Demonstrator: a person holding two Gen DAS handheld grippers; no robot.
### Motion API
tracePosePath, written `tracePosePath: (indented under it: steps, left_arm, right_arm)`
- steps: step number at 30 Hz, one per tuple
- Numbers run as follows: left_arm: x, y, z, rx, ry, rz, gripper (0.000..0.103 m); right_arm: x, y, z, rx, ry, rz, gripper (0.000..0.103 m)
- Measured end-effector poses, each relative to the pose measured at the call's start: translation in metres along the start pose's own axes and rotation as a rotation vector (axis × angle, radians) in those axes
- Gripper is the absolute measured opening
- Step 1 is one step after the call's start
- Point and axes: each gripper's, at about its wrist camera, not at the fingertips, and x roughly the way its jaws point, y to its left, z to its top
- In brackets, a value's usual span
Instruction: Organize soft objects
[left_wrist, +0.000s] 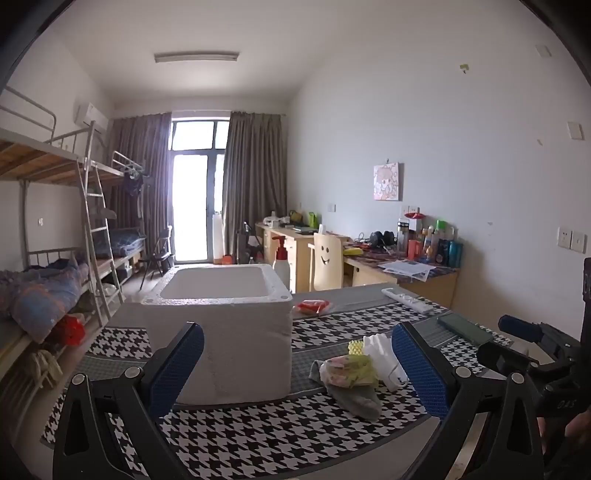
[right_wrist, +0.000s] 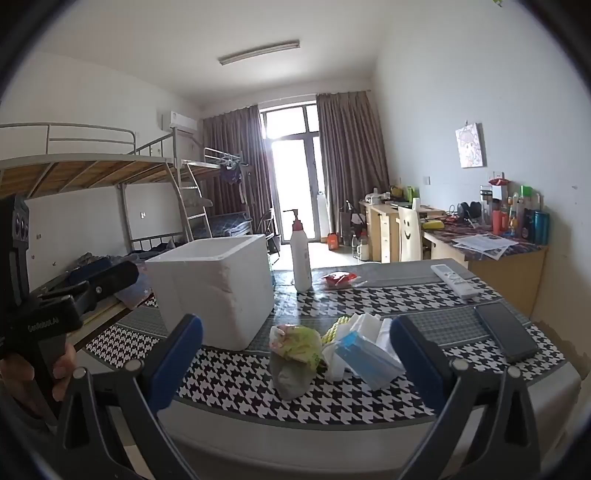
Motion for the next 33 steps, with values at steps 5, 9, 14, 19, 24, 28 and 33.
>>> tracePosePath:
  steps: [5,9,14,19,24,28,33]
  left_arm:
    - [0.004,-0.003,0.001,0.024,0.019,-0.017,0.102]
    - [-0.006,-0.016,0.003,0.043,-0.016,-0.024,0.102]
    - [-0.001,-0.007,0.001,0.016,-0.004,-0.039,0.102]
    - [-0.003,-0.004,0.000,0.017,0.002,-0.055,0.102]
    - [-0.003,-0.007,0.001,0.023,-0.002,-0.049,0.102]
    - [-0.003,-0.007,0.001,0.025,-0.005,-0.046,0.102]
    - [-0.003,-0.008,0.002,0.024,-0.013,-0.037,0.102]
  right_arm:
    - [-0.001,-0.001,0.001,-0.001,-0.005,-0.002,0.102]
    - [-0.001,0.000,0.001,-0.005,-0.002,-0.006,0.102]
    - [-0.002,-0.001,0.003,-0.011,-0.009,-0.009,0.102]
    - [-0.005,-0.002,0.005,-0.009,-0.009,-0.014,0.102]
    - [-0.006,-0.001,0.003,-0.016,-0.012,-0.016,0.102]
    - [-0.007,0.000,0.003,-0.013,-0.013,-0.018,0.102]
    - [-0.006,0.000,0.005,-0.010,-0.007,-0.020,0.102]
